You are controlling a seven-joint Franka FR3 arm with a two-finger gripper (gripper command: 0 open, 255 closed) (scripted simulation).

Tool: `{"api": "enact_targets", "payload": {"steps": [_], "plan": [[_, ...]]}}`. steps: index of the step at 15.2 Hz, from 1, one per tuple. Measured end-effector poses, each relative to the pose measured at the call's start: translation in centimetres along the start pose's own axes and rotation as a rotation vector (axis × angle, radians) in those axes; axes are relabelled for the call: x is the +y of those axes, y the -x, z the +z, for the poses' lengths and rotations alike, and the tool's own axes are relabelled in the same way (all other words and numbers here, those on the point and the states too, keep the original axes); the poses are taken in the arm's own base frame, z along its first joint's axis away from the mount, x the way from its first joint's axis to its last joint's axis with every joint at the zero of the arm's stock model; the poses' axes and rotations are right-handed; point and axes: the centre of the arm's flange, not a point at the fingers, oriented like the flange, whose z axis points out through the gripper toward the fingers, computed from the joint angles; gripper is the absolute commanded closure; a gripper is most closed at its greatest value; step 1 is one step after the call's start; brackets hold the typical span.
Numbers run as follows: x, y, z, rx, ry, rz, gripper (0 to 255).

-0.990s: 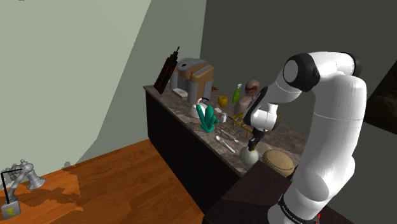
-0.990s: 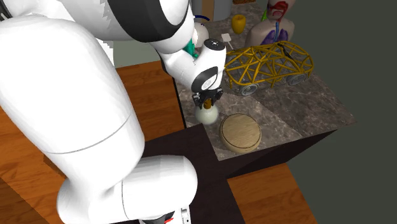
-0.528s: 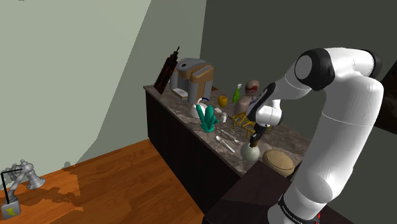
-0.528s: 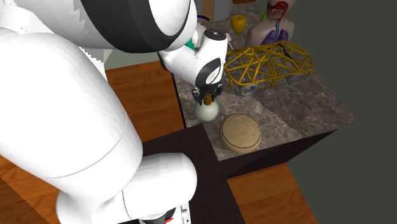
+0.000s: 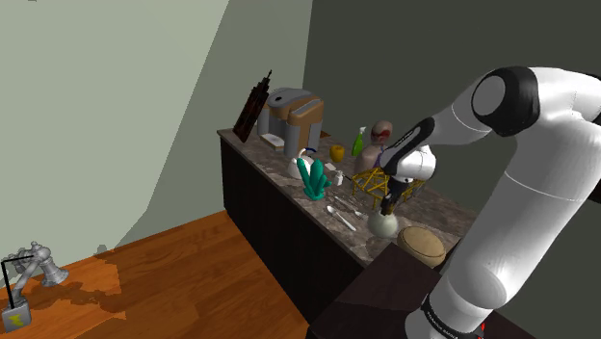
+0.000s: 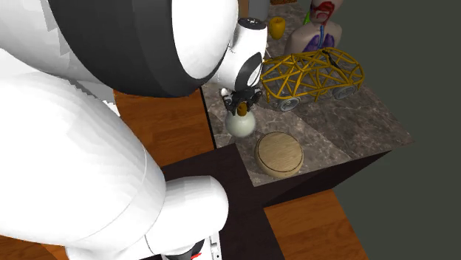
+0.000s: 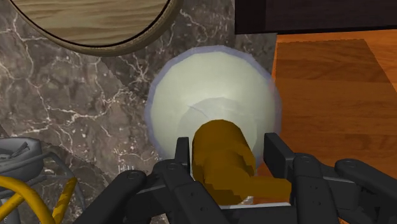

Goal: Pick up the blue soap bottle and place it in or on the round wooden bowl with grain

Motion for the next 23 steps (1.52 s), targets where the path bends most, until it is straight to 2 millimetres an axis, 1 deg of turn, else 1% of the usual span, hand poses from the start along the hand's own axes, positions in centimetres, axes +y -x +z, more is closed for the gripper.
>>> {"api": "enact_targets", "payload": {"steps": [12, 16, 18, 21, 23], "plan": [[-0.4, 0.1, -6.4, 0.000, 0.000, 0.000, 255], [-0.5, 0.0, -8.2, 0.000, 0.000, 0.000, 255], [0.5, 1.3, -9.1, 0.000, 0.000, 0.000, 255], [2.3, 4.4, -10.1, 0.000, 0.000, 0.001, 255], [3.9, 6.3, -11.0, 0.000, 0.000, 0.001, 255]]}}
